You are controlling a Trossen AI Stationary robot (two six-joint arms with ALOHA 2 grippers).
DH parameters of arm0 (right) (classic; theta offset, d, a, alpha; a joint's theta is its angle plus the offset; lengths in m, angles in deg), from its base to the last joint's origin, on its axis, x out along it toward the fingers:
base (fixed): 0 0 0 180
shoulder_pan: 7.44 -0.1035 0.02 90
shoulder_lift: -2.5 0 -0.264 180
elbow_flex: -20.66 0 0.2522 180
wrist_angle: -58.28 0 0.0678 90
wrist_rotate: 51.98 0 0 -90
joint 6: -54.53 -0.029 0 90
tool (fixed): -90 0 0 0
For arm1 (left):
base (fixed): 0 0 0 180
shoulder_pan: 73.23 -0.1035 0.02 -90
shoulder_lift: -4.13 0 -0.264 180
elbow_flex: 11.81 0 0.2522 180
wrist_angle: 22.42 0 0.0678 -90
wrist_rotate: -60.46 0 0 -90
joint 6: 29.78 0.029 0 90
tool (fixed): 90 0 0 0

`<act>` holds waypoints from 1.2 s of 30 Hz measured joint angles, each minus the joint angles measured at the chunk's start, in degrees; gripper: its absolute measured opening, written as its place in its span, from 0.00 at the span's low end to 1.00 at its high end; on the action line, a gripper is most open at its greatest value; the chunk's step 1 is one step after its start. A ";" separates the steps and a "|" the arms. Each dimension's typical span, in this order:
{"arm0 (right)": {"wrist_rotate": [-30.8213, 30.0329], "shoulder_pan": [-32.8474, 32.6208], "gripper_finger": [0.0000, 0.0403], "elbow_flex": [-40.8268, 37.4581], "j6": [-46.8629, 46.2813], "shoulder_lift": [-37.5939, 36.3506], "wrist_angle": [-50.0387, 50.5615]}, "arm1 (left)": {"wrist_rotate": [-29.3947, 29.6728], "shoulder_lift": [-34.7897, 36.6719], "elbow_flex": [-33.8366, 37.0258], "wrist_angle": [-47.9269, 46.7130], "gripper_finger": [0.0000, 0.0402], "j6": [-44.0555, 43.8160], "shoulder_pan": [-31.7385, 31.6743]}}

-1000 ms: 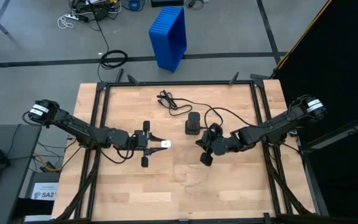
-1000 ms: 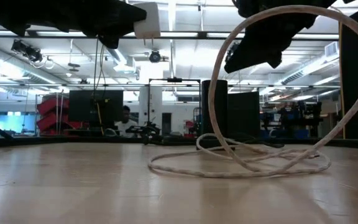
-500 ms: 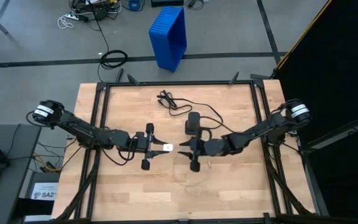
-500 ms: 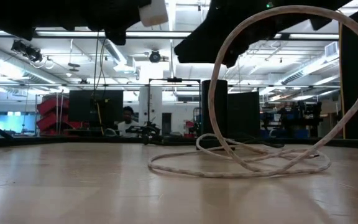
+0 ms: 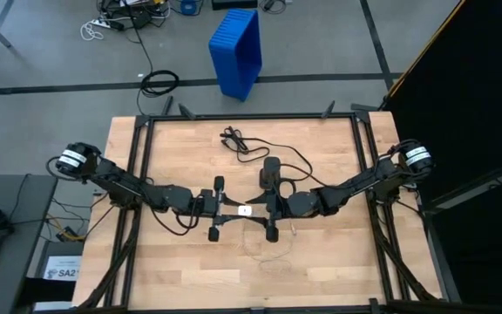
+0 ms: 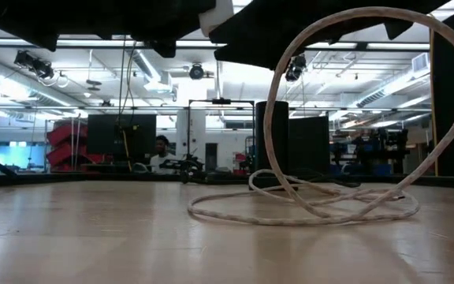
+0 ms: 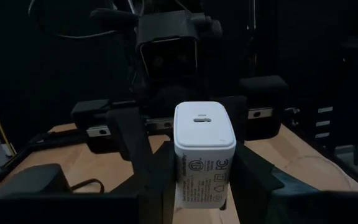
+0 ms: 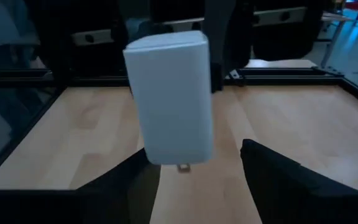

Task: Insert USB
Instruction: Insert the pink USB cable into the white charger adapter

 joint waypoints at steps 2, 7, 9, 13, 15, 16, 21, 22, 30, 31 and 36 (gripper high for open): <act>0.29 0.02 0.46 0.03 -0.03 0.00 -0.62 | 0.20 -0.24 -0.07 -0.74 0.23 0.00 -0.06; 2.65 -0.05 0.47 0.04 -0.24 0.00 -0.57 | 1.42 -0.33 -0.07 -2.55 0.23 -0.04 -0.47; 2.30 -0.07 0.48 0.04 -0.24 0.00 -0.56 | 1.52 -0.33 -0.07 -2.64 0.23 -0.36 -0.71; 2.32 0.08 0.49 0.04 -0.20 -0.02 -1.54 | 1.58 -0.31 -0.07 -1.99 0.23 -0.58 -0.71; 2.56 0.29 0.47 0.07 -0.20 -0.02 -2.54 | 1.14 -0.31 -0.07 -1.91 0.23 -0.70 -0.71; 2.54 0.47 0.45 0.07 -0.18 -0.07 -2.56 | 1.06 -0.31 -0.07 -1.72 0.23 -0.70 -0.71; 3.82 1.12 0.28 0.04 0.64 -0.07 -2.21 | 0.81 -0.29 -0.07 -1.69 0.23 -2.04 -0.70; 4.13 1.22 0.24 0.04 1.10 -0.07 -2.06 | 0.63 -0.29 -0.07 -1.63 0.23 -2.48 -0.68; 4.23 1.44 0.22 0.07 2.21 -0.25 -0.60 | 0.59 -0.29 0.00 -1.59 0.27 -2.29 -0.71; 4.19 1.45 0.22 0.14 2.12 -0.56 0.34 | 0.58 -0.29 0.00 -1.60 0.30 -2.11 -0.71; -1.06 0.23 0.22 0.04 0.45 -4.27 10.99 | 2.17 0.01 -0.07 -1.19 0.45 -1.92 -0.69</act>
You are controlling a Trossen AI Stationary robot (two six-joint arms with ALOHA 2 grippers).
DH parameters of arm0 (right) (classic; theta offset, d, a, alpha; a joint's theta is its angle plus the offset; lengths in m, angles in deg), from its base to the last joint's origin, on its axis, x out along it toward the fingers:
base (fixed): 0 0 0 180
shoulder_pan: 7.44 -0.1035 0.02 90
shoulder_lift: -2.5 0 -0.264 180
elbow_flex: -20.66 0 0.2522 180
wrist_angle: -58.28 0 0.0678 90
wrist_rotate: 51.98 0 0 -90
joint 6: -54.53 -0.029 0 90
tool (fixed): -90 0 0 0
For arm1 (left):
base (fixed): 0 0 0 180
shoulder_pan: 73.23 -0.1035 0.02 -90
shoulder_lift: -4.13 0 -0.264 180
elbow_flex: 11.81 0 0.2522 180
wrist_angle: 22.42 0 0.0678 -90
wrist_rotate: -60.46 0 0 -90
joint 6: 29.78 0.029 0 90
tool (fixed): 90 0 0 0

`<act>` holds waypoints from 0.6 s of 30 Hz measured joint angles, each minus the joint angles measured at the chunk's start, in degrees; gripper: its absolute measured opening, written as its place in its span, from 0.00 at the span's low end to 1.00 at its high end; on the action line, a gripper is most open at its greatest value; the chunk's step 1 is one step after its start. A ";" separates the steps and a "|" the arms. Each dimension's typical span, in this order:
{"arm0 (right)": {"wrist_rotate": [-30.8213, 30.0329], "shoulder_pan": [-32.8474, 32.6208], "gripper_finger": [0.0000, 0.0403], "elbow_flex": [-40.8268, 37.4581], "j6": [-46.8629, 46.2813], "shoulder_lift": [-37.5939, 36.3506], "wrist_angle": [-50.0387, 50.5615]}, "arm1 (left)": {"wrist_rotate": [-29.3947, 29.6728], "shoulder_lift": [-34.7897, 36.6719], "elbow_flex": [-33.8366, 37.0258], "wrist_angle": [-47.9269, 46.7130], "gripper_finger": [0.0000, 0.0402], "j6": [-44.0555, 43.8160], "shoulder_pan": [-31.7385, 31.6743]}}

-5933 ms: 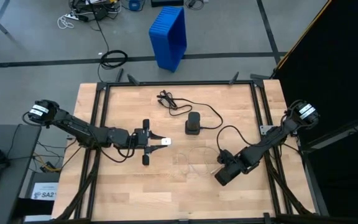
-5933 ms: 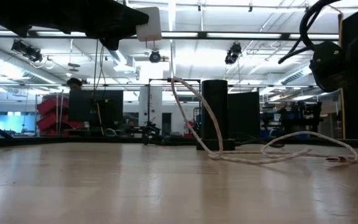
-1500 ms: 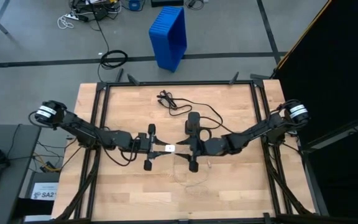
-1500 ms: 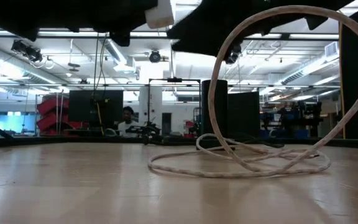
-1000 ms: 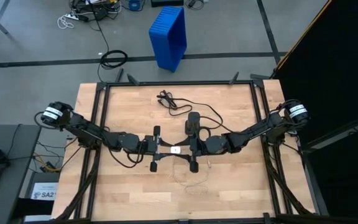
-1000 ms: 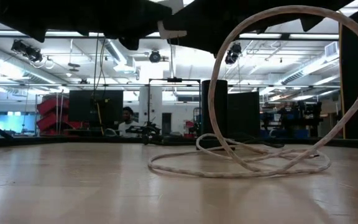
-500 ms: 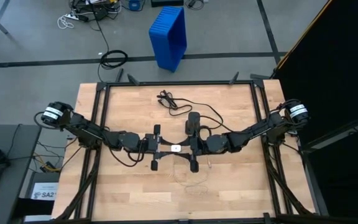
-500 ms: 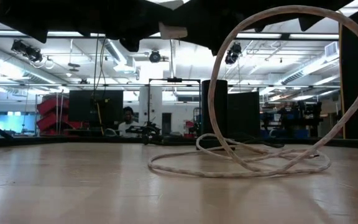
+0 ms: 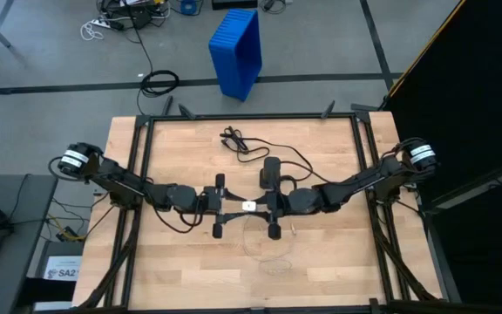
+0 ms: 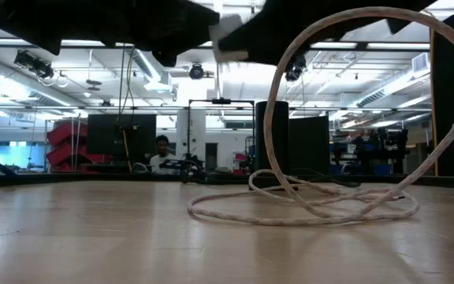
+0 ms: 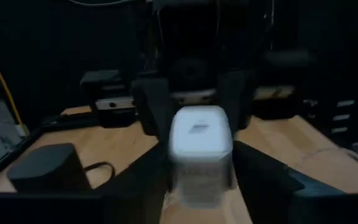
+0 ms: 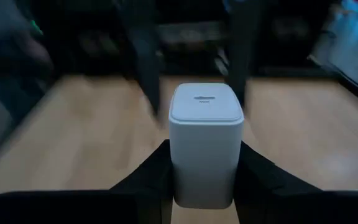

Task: Insert USB
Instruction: Insert the pink USB cable into the white charger adapter

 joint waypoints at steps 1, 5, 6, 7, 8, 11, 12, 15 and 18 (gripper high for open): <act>-1.58 -0.51 0.22 -0.02 -0.41 -1.26 2.91 | 0.25 0.33 -0.05 -0.21 0.46 -0.03 0.02; -9.50 -3.96 0.22 0.09 -4.14 -7.58 13.88 | 0.83 1.30 -0.05 -3.56 0.48 -1.31 -0.02; -11.13 -4.89 0.22 0.05 -5.66 -9.08 17.77 | 1.04 1.34 -0.07 -4.00 0.48 -1.57 -0.07; -12.38 -5.71 0.22 0.00 -7.37 -10.32 20.75 | 1.10 1.36 -0.39 -5.58 0.48 -1.88 -0.18; -13.35 -6.54 0.22 0.00 -9.03 -11.50 23.44 | 1.12 1.35 -0.96 -7.81 0.48 -2.00 -0.41; -15.58 -8.42 0.22 0.02 -15.34 -13.78 31.82 | 1.16 1.22 -3.27 -17.75 0.49 -3.78 -1.90; -15.43 -8.75 0.22 0.02 -17.93 -13.87 34.95 | 1.28 0.97 -4.05 -20.38 0.49 -4.57 -2.50; -12.49 -8.83 0.22 0.02 -26.68 -13.61 44.60 | 1.58 -0.06 -5.09 -24.94 0.49 -5.87 -3.69; -5.80 -7.23 0.22 0.02 -35.40 -11.78 53.46 | 1.21 -1.45 -5.12 -25.79 0.49 -6.75 -4.60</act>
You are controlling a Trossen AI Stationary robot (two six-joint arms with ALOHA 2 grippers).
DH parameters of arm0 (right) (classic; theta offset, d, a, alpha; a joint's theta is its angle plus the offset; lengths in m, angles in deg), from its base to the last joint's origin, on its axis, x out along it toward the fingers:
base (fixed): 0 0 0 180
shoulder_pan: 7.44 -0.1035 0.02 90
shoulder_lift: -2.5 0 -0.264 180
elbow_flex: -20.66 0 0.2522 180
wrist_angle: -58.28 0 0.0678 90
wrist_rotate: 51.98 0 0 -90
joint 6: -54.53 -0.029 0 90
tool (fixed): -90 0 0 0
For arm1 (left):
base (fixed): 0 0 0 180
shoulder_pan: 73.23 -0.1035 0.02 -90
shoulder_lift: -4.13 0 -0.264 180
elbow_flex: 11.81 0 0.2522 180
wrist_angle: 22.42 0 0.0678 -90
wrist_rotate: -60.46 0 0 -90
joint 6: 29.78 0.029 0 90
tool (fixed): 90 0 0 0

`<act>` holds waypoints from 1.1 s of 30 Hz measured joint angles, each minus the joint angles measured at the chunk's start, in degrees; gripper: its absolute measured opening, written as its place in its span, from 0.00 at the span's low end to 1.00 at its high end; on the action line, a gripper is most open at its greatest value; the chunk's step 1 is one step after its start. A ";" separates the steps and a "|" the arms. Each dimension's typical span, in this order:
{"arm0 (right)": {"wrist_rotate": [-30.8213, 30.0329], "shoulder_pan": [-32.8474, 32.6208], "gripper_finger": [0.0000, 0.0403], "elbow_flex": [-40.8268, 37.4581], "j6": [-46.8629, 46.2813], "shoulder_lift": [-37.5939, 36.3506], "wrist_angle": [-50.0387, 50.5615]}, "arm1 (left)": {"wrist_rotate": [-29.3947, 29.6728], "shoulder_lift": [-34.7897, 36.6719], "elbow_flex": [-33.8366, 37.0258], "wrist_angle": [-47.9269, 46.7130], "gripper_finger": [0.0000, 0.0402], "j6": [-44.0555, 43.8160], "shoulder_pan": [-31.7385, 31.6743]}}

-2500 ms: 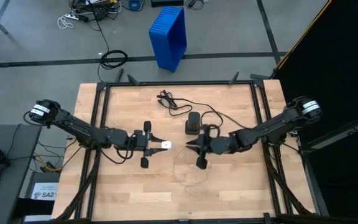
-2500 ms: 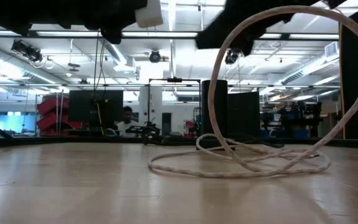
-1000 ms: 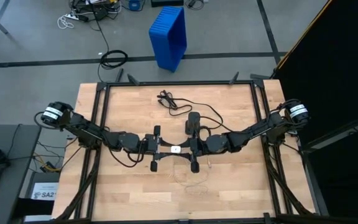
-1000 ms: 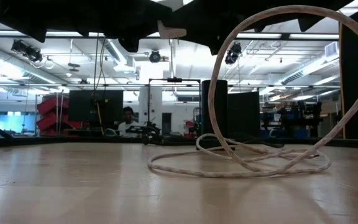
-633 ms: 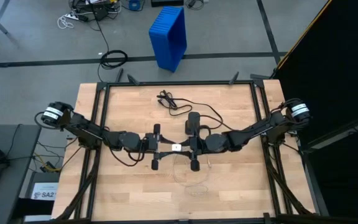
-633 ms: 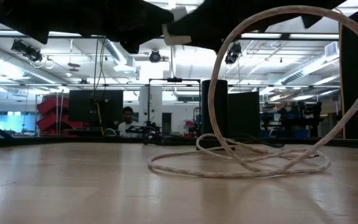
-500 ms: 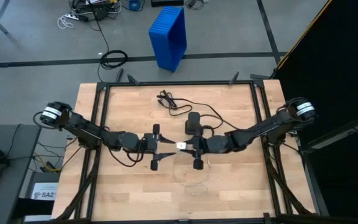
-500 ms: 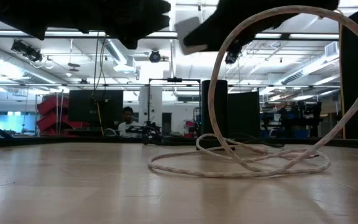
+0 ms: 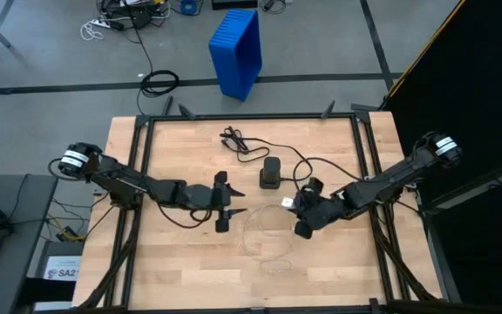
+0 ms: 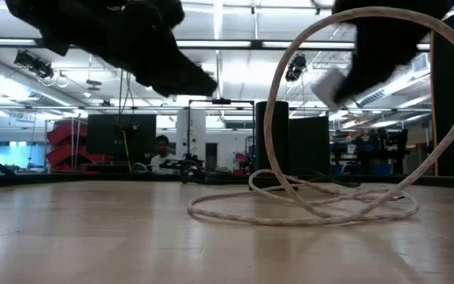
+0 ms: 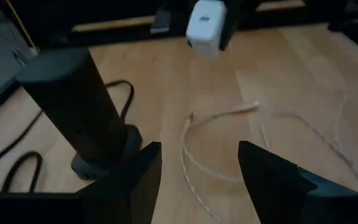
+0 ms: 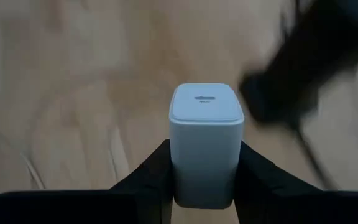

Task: Insert USB
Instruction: Insert the pink USB cable into the white charger adapter

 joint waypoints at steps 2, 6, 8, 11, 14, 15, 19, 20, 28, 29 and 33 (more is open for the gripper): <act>4.96 1.30 0.22 -0.06 -3.37 1.72 4.38 | 0.04 -0.66 -0.01 0.04 0.49 -0.47 -0.48; 16.08 4.24 0.22 -0.01 -5.30 6.05 7.05 | -0.65 -1.18 -0.02 -0.46 0.49 -0.85 -1.32; 20.63 5.66 0.22 0.00 -4.75 9.09 6.97 | -0.73 -1.18 -0.02 -0.90 0.49 -1.63 -1.59; 25.18 7.24 0.22 0.36 -2.77 13.21 6.71 | -0.71 -1.18 -0.02 -1.50 0.49 -1.84 -1.74; 27.07 8.21 0.22 0.59 -1.45 15.27 6.83 | -0.80 -1.18 -0.02 -1.56 0.49 -1.86 -1.72; 27.19 8.41 0.22 0.59 -1.30 15.35 6.81 | -0.85 -1.18 -0.02 -1.60 0.49 -1.86 -1.69; 26.59 8.82 0.24 0.16 -1.83 13.59 7.06 | -0.84 -1.18 -0.02 -1.77 0.49 -1.86 -1.69; 26.16 8.82 0.27 0.10 -2.08 12.79 7.06 | -0.84 -1.18 -0.02 -1.81 0.49 -1.86 -1.69; 23.95 8.40 0.46 -0.17 -2.67 8.13 8.56 | -1.10 -1.18 -0.02 -2.25 0.49 -1.92 -1.69; 23.96 8.40 0.46 -0.17 -2.67 7.72 8.37 | -1.46 -1.18 -0.02 -2.51 0.49 -1.95 -1.69; 22.97 8.42 0.43 -0.13 -2.45 6.87 7.88 | -3.22 -1.67 -0.02 -3.01 0.49 -2.06 -1.69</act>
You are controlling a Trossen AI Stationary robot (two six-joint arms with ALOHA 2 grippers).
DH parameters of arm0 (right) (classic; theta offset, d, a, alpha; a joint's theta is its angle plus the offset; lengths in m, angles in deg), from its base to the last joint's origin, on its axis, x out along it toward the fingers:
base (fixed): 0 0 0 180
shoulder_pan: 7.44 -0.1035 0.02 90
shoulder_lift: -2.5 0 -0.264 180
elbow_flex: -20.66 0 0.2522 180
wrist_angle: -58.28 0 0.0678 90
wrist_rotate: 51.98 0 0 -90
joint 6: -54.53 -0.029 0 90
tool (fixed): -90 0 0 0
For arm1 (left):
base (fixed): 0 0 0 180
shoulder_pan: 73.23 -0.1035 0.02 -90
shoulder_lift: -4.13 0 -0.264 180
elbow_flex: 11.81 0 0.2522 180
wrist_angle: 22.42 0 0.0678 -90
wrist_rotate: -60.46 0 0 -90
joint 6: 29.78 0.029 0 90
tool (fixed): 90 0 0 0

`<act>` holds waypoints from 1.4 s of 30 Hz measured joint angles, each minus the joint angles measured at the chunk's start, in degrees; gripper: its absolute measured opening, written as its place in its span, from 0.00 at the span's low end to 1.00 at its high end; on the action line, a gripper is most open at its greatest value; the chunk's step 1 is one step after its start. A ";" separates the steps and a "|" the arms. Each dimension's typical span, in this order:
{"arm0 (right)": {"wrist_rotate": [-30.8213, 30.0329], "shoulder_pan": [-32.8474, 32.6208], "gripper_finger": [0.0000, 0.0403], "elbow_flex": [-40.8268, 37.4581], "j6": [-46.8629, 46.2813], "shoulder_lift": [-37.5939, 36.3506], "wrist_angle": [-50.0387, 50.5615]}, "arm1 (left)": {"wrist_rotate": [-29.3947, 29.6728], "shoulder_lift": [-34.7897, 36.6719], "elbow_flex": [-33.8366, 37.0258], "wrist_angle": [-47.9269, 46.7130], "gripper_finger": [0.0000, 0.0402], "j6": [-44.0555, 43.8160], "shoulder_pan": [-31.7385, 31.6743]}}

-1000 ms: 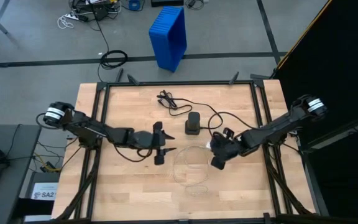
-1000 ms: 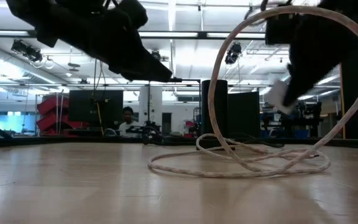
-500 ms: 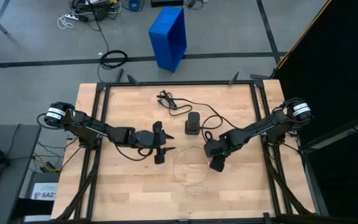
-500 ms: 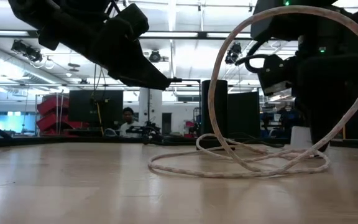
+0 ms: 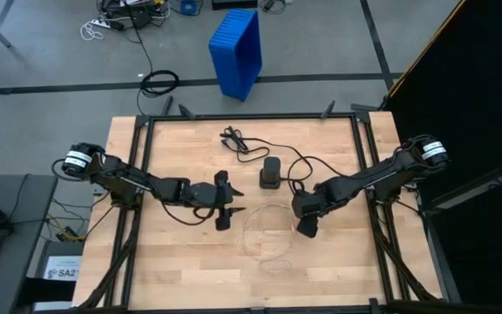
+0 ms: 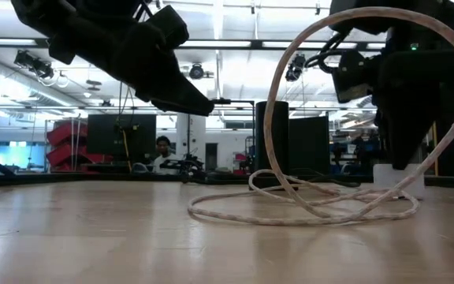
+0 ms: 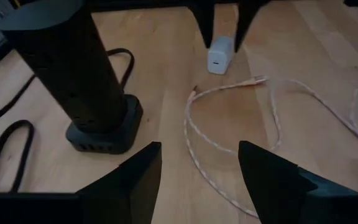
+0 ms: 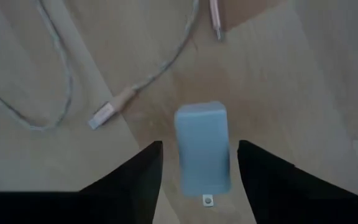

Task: Insert USB
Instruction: Insert the pink USB cable into the white charger adapter

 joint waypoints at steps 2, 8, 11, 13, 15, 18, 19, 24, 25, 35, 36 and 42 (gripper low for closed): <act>-0.65 0.03 0.41 0.04 0.40 -0.32 -0.33 | -0.11 -1.20 0.00 0.05 0.49 0.05 -0.01; -2.89 0.85 0.36 0.04 1.47 -0.31 -0.78 | -0.24 -8.31 -1.15 1.00 0.49 0.10 -1.70; -3.53 0.94 0.34 0.07 2.41 -0.40 -1.10 | -0.23 -12.17 -4.21 1.43 0.49 0.41 -2.68; -3.58 0.94 0.33 0.08 3.04 -0.55 -2.07 | -0.25 -14.84 -6.43 1.41 0.49 1.33 -3.01; -3.58 0.90 0.32 0.09 3.41 -0.85 -2.53 | -0.25 -17.65 -8.63 1.13 0.49 2.00 -3.18; -3.64 0.90 0.31 0.13 3.86 -1.06 -3.25 | -0.25 -21.08 -11.96 -0.70 0.49 3.27 -3.47; -3.66 0.90 0.31 0.11 3.89 -1.12 -3.09 | -0.24 -22.11 -13.06 -1.23 0.49 3.43 -3.59; -4.29 0.66 0.31 0.13 3.99 -1.29 -3.46 | -0.23 -25.65 -16.93 -1.85 0.49 5.10 -3.91; -4.51 0.53 0.31 0.13 4.02 -1.29 -3.60 | -0.23 -26.00 -17.55 -1.64 0.49 5.56 -3.91; -5.26 0.42 0.30 0.13 4.24 -1.29 -4.60 | -3.07 -28.35 -21.53 -1.03 0.49 6.55 -4.13; -5.31 0.42 0.30 0.13 4.26 -1.29 -4.67 | -3.15 -28.44 -21.57 -1.05 0.49 6.61 -4.23; -5.88 0.28 0.29 0.13 4.42 -1.29 -5.23 | -3.83 -28.89 -21.99 -1.14 0.49 6.32 -5.42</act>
